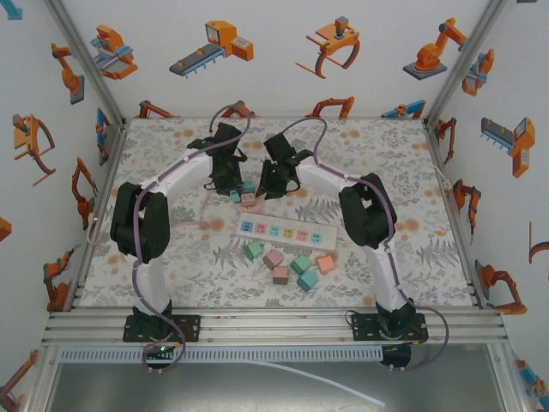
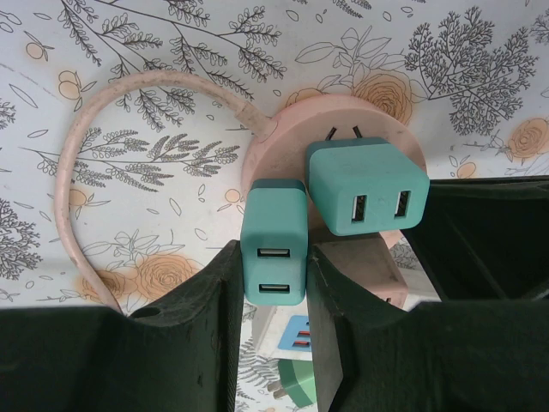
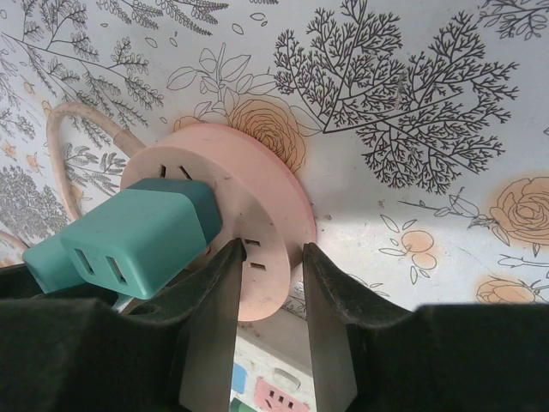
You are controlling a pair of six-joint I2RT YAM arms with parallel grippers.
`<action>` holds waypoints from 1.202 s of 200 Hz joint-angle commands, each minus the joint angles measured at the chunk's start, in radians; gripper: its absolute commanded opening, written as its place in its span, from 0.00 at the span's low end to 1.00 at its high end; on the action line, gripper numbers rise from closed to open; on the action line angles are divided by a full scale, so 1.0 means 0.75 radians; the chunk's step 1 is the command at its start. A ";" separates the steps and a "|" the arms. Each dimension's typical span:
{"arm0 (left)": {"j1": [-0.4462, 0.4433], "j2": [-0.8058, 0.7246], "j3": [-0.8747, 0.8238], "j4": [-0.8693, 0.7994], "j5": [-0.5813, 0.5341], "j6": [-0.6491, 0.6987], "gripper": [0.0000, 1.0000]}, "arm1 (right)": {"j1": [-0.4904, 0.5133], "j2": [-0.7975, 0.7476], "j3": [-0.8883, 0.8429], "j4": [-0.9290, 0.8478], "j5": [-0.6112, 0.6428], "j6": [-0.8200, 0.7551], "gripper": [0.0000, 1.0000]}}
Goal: Pull the plug off the socket
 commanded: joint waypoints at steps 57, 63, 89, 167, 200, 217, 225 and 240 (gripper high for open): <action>0.008 0.008 0.158 -0.062 0.122 0.028 0.23 | 0.052 0.161 0.013 -0.161 0.137 -0.097 0.32; 0.008 0.003 0.158 -0.067 0.117 0.033 0.23 | 0.052 0.157 0.010 -0.162 0.140 -0.096 0.32; 0.014 -0.047 0.156 -0.081 0.080 0.056 0.23 | 0.052 0.133 0.010 -0.162 0.154 -0.098 0.32; 0.037 -0.434 0.060 -0.055 0.128 0.206 0.24 | 0.049 0.003 0.024 -0.142 0.179 -0.049 0.40; 0.043 -0.691 -0.110 0.036 0.231 0.290 0.26 | 0.046 -0.099 0.006 -0.104 0.205 -0.048 0.42; 0.044 -0.851 -0.241 0.111 0.324 0.342 0.27 | 0.044 -0.164 -0.017 -0.074 0.217 -0.041 0.43; 0.045 -0.939 -0.314 0.154 0.376 0.359 0.27 | 0.043 -0.201 -0.043 -0.052 0.228 -0.036 0.43; 0.047 -1.100 -0.451 0.223 0.485 0.387 0.27 | 0.041 -0.280 -0.105 0.003 0.255 -0.033 0.43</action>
